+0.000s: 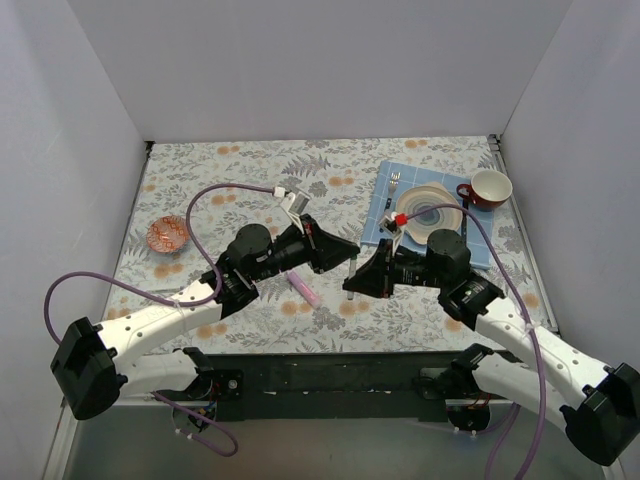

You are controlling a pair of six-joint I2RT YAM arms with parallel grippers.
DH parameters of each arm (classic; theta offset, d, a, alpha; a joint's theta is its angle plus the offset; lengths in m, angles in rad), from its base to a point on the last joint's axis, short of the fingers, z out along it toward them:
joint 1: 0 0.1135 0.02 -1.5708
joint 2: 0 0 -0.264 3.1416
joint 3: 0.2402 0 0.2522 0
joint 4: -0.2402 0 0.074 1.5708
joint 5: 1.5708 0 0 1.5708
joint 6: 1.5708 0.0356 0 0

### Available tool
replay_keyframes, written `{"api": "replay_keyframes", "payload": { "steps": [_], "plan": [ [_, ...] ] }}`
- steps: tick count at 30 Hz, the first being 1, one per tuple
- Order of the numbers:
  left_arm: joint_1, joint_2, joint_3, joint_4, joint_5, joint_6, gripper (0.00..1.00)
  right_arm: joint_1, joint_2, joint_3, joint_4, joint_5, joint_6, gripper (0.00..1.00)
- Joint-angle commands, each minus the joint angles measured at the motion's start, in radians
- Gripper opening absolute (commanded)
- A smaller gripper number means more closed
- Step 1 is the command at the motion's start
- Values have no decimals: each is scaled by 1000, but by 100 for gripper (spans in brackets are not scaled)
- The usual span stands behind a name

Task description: Insert the pens into the pen caps

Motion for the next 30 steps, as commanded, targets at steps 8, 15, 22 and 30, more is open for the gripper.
{"api": "replay_keyframes", "payload": {
  "steps": [8, 15, 22, 30],
  "plan": [
    [-37, 3, -108, -79, 300, -25, 0, -268, 81, 325, 182, -11, -53, 1],
    [-37, 43, -163, 76, 319, -140, 0, -287, 161, 382, 286, -139, -7, 1],
    [-45, 132, -117, 58, 305, -201, 0, -282, 193, 418, 131, -90, -134, 1],
    [-54, 189, -14, -135, 265, -140, 0, -271, 177, 443, -9, 33, -257, 1]
  ]
}}
